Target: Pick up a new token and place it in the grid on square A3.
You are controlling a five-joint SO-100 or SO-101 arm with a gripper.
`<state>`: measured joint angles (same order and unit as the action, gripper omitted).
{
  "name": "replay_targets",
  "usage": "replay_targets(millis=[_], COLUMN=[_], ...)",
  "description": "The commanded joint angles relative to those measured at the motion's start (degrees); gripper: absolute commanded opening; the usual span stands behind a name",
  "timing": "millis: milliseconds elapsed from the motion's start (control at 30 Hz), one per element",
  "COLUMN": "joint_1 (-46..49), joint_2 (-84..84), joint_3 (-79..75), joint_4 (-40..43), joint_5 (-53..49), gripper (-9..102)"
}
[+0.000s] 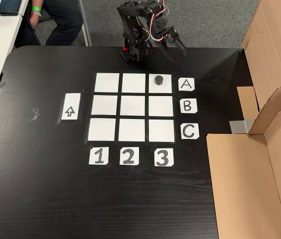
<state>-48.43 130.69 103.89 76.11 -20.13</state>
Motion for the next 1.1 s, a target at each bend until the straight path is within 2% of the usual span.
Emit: replay_targets(millis=[0, 500, 900, 1067], joint_1=[-3.3, -18.7, -28.2, -28.8], joint_2=[3.7, 20.3, 36.7, 43.2], joint_3=[-2.8, 5.3, 17.1, 20.0], joint_4=[-1.8, -4.2, -5.4, -5.4], joint_5=[3.5, 18.1, 18.8, 19.0], gripper=[34, 34, 34, 34])
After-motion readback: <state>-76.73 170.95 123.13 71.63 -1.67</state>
